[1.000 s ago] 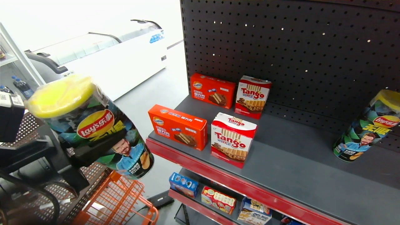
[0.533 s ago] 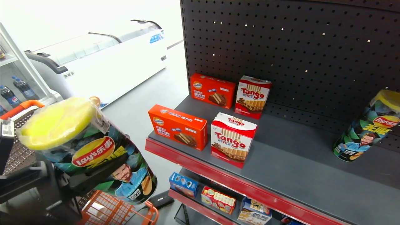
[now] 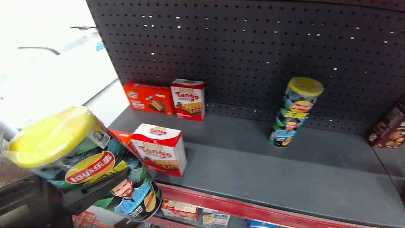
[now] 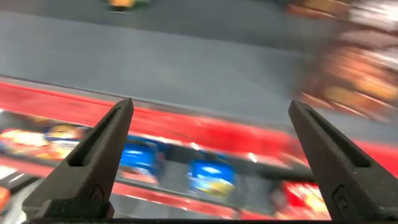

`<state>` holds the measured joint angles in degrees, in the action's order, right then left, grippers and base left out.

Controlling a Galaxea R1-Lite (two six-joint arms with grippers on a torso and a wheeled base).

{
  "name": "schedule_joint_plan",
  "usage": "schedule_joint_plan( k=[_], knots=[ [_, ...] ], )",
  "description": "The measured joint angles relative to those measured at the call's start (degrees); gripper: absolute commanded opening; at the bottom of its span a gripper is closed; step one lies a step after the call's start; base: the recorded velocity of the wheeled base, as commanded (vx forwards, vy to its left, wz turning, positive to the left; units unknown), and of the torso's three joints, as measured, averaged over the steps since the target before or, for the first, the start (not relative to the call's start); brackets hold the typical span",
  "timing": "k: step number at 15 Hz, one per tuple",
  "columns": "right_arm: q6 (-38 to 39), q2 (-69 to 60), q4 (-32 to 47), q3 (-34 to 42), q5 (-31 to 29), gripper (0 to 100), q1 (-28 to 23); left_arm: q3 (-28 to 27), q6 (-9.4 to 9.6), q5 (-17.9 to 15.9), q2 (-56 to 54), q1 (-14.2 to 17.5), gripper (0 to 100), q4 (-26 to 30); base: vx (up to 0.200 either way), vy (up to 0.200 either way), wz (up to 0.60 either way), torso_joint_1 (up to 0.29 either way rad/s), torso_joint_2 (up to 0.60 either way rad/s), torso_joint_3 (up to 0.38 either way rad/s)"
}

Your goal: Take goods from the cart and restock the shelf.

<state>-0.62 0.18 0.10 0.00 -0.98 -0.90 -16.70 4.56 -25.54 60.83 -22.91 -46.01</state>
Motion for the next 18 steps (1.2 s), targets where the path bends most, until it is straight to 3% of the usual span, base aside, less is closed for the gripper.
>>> schedule_joint_plan(
  k=[2, 15, 18],
  knots=[
    [0.02, 0.00, -0.02, 0.00, 0.00, 100, 0.00, -0.20, 0.00, -0.05, -0.04, -0.05, 0, -0.05, 0.000, 0.000, -0.60, 0.002, 0.00, 0.005],
    [0.02, 0.00, 0.06, 0.00, 0.24, 100, 0.05, -0.96, -0.02, -0.10, 0.07, 0.43, 0, 0.00, 0.000, 0.000, 0.00, 0.000, 0.00, 0.000],
    [0.38, 0.12, 0.20, -0.02, 0.38, 100, 0.09, -1.77, 0.33, -0.68, 0.33, -0.66, 0, 0.13, 0.000, 0.000, 0.00, 0.000, 0.00, 0.000]
  ],
)
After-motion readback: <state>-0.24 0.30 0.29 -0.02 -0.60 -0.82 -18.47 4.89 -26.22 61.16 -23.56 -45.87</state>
